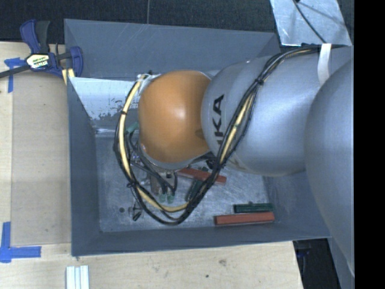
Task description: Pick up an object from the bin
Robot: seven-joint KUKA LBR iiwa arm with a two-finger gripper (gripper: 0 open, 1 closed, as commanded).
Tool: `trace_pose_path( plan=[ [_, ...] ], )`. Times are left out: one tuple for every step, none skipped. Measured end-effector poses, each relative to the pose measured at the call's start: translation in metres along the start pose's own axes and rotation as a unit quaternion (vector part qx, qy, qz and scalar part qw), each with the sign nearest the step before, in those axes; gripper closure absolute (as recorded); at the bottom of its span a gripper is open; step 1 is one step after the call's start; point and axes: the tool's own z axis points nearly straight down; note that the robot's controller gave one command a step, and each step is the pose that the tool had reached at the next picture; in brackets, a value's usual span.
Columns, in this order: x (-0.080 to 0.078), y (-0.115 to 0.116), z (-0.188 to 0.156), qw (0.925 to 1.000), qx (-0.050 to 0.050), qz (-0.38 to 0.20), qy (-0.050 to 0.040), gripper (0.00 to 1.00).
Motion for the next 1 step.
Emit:
trace_pose_path(
  plan=[
    [-0.0892,-0.059,0.1115,1.0,0.002,0.0,0.0001,0.0]
  ],
)
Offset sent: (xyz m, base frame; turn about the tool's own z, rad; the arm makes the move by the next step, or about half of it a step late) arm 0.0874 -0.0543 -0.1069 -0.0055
